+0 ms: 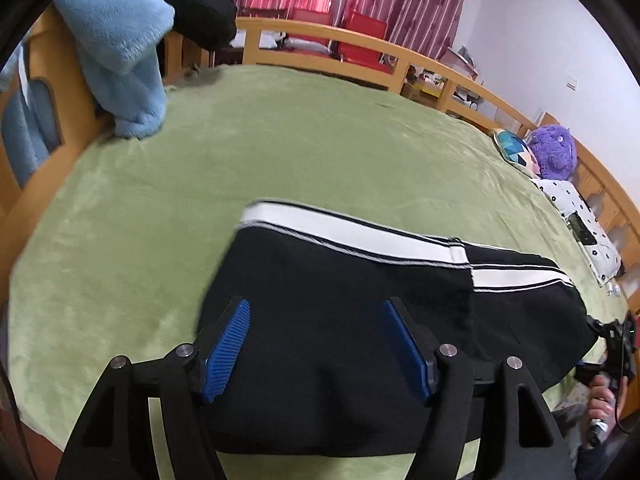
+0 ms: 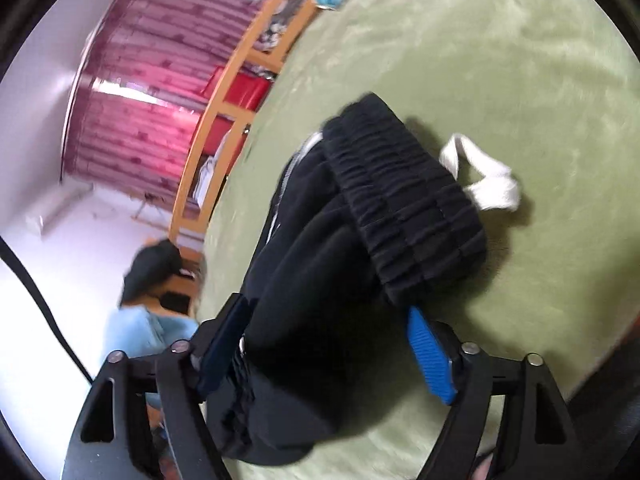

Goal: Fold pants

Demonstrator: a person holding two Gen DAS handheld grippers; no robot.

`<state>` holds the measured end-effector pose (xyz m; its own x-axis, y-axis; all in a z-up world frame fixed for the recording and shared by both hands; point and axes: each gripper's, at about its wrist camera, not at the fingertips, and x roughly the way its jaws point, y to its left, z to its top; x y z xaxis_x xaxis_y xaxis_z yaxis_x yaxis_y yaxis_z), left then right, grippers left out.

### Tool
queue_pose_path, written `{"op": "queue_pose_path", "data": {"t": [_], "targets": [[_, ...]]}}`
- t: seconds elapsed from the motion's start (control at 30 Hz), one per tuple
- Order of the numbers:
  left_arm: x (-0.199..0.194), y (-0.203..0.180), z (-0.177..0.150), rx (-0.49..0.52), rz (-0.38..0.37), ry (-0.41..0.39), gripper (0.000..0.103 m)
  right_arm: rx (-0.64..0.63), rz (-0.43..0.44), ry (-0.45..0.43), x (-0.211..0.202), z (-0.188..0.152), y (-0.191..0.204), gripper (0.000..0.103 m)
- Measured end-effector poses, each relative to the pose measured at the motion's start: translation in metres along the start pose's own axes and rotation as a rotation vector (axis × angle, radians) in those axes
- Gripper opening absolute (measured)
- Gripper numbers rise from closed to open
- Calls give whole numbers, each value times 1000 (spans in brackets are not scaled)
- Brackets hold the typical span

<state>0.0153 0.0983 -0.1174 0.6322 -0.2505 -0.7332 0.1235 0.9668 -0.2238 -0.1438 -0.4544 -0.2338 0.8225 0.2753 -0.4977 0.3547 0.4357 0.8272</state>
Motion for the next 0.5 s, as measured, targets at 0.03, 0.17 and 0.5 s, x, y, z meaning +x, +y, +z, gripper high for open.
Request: {"op": "queue_pose_path", "data": {"t": [0.03,0.17,0.5], "targets": [[2,-6,-3,-6,-15,11,67,45,9,3,9,3,-5,81],[13,-23,-21,-40,-100,53,67,130,44,27,39,11,-13,69],[13,-28,-42,-24,-140,66,67,-450,-175,-43,31,56,59,34]]}}
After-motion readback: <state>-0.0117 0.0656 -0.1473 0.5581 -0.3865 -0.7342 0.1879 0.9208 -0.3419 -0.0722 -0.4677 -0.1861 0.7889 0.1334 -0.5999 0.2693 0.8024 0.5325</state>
